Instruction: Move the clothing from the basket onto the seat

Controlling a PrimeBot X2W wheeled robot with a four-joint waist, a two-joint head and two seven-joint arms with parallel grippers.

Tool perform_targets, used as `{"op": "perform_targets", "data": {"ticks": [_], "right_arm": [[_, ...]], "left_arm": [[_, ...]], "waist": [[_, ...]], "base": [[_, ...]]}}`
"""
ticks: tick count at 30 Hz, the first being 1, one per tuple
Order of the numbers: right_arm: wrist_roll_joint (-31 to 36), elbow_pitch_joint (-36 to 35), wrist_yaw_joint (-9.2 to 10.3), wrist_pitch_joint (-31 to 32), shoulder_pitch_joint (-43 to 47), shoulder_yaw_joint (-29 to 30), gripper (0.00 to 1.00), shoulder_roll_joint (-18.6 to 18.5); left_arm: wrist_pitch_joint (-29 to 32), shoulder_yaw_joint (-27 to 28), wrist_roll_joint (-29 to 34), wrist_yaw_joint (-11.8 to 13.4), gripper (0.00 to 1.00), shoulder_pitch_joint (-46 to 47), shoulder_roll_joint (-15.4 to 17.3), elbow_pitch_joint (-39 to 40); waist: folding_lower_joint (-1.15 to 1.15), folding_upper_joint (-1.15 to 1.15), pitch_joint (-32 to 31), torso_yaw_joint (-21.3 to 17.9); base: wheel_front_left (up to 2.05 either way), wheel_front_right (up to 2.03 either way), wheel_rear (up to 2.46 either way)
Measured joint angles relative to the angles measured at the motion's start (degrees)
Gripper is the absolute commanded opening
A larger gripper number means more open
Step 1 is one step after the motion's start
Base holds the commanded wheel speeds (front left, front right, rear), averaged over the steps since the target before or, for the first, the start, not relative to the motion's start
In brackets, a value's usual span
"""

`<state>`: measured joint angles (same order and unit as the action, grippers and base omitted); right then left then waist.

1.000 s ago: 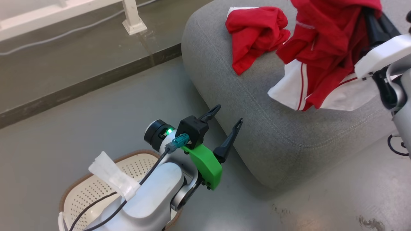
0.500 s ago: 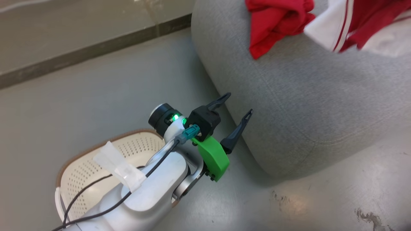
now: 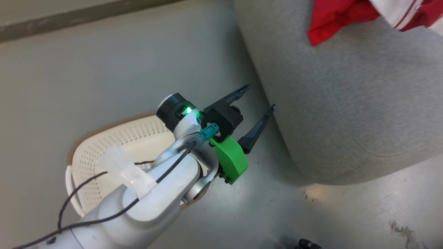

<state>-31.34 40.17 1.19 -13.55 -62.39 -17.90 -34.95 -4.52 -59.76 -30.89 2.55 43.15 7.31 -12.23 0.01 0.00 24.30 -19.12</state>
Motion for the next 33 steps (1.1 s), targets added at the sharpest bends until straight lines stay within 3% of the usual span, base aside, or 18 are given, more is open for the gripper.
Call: {"op": "perform_targets", "data": {"ticks": [8,17,26,33], "right_arm": [[0.66,1.68,1.52,-0.04,-2.35,0.41,0.00,0.16],[0.31,5.36,3.32,-0.35,-2.79,0.92,0.00,5.03],[-0.51,9.45,3.55,-0.79,0.13,1.34,0.00,10.03],[-0.47,10.90,3.55,-0.87,0.96,1.27,0.00,11.48]], "left_arm": [[2.05,-0.09,1.07,0.49,1.00,1.80,1.63,2.45],[4.57,0.25,3.04,1.07,1.00,3.79,4.50,5.41],[5.76,0.63,3.50,1.57,1.00,4.19,6.44,7.27],[6.02,0.83,3.52,1.58,1.00,4.30,6.86,8.33]], "waist": [[0.00,0.00,4.73,2.85],[0.00,0.00,9.81,4.29],[0.00,0.00,13.35,3.34],[0.00,0.00,14.25,1.63]], "base": [[0.00,0.00,0.00],[0.00,0.00,0.00],[0.00,0.00,0.00],[0.00,0.00,0.00]]}}
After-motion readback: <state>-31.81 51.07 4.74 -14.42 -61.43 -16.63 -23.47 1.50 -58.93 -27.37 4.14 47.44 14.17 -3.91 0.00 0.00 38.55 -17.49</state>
